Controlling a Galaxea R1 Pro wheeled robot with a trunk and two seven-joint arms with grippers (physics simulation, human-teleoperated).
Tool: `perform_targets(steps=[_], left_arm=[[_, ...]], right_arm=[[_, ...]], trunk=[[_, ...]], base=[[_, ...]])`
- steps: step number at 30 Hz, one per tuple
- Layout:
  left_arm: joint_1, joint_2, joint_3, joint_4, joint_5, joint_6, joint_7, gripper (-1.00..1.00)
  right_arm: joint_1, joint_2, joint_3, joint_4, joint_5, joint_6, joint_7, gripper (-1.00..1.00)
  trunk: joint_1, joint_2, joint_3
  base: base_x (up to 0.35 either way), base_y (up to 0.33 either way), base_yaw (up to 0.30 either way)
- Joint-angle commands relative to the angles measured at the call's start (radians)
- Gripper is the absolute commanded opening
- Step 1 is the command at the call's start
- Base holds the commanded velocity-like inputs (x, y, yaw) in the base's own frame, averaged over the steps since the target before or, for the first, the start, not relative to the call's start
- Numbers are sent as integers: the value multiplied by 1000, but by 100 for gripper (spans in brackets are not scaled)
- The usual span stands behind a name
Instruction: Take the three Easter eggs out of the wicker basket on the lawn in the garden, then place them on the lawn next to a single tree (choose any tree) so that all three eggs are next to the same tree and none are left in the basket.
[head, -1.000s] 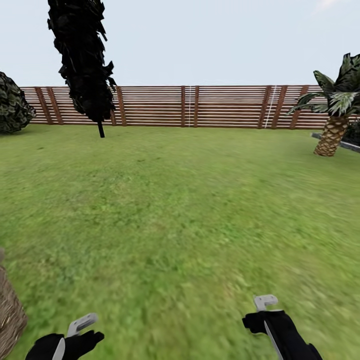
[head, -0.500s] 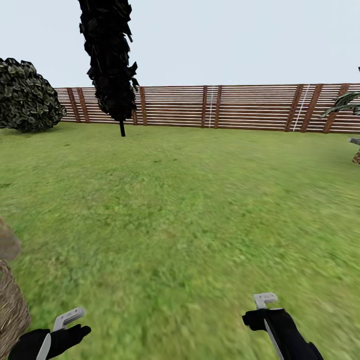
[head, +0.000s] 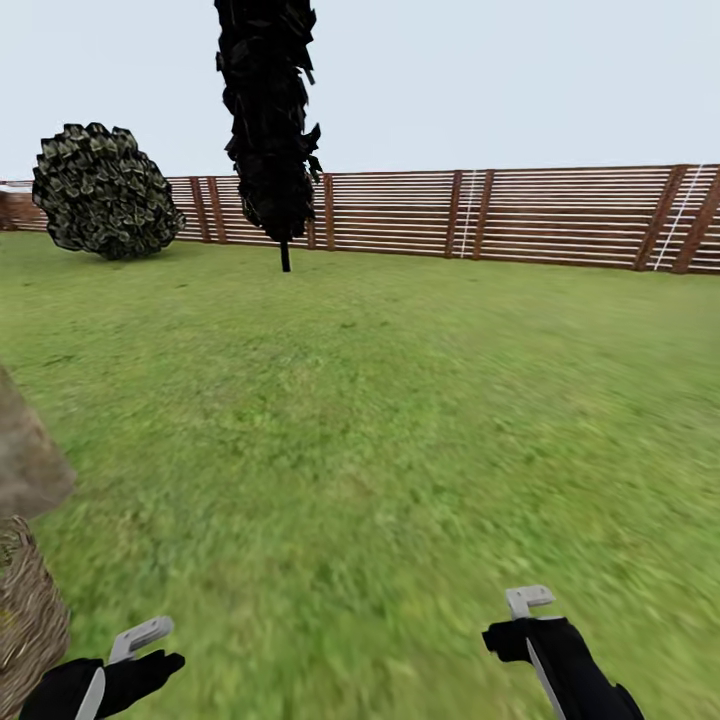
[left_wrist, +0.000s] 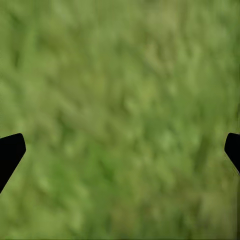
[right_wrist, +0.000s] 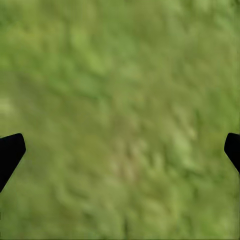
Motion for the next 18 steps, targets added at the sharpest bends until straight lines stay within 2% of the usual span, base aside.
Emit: perform_targets(steps=[1,5,18], left_arm=[[-1,-1,2,0,4,6,-2,100],[-1,-4,2,2,2,6,-1,100],[-1,-5,2,4,1,6,0,100]], right_arm=[[0,0,-2,-1,11,4,9,100],[0,1,0,-1,12,4,9,100],[1,1,0,0,11,3,9,100]], trunk=[[0,0,-1],[0,0,-1],[0,0,-1]], base=[[272,-107,256],[101,-38,257],[5,-2,257]])
